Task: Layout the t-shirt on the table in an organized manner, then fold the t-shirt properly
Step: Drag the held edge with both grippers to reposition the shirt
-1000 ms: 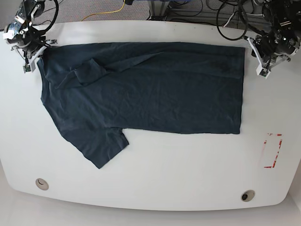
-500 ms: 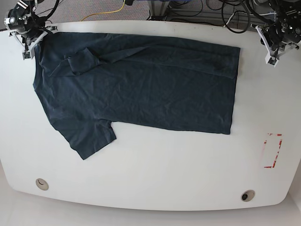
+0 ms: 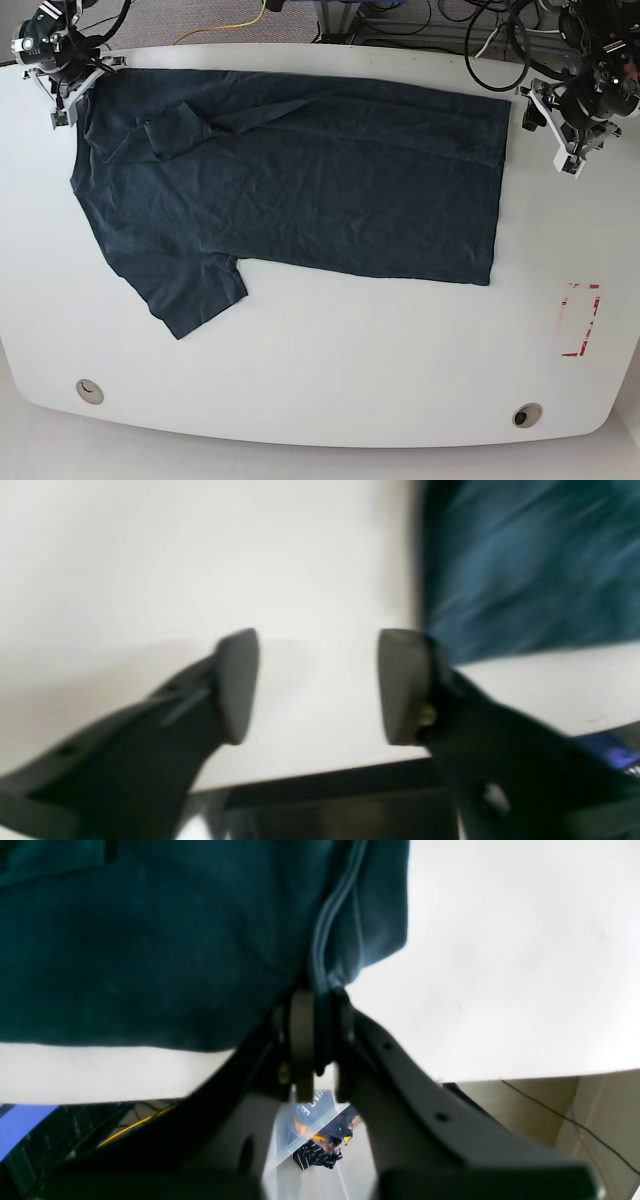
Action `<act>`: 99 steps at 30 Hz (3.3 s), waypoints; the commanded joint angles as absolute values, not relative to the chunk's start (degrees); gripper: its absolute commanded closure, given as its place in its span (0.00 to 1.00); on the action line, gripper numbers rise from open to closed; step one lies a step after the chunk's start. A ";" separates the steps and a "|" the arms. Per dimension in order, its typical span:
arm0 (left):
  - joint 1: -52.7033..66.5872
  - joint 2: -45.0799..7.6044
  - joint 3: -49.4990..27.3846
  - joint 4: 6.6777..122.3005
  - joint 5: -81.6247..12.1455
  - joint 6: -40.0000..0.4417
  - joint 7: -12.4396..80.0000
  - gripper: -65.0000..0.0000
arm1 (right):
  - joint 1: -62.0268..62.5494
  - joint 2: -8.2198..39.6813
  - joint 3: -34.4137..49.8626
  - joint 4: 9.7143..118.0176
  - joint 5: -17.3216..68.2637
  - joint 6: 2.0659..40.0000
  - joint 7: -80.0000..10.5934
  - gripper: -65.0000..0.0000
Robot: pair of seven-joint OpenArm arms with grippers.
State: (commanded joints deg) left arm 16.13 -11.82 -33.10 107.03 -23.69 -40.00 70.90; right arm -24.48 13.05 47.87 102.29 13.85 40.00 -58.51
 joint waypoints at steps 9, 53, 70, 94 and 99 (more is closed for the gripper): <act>14.55 -11.03 -28.26 106.77 -26.24 -40.00 74.07 0.42 | -24.40 13.05 47.87 102.46 13.93 40.00 -58.51 0.91; 16.40 -11.38 -22.37 95.60 -24.04 -40.00 72.22 0.58 | -23.25 13.05 48.04 102.37 13.93 40.00 -58.51 0.91; 18.42 -11.47 -22.37 95.69 -24.04 -40.00 72.22 0.92 | -23.25 13.05 48.31 102.46 13.93 40.00 -58.51 0.91; 27.82 -14.90 -25.89 102.46 -23.87 -40.00 72.22 0.97 | -25.01 12.97 48.48 102.55 13.76 40.00 -59.91 0.91; 28.44 -15.25 -27.47 102.46 -23.69 -40.00 72.04 0.96 | -25.45 12.97 48.48 102.55 13.85 40.00 -59.91 0.91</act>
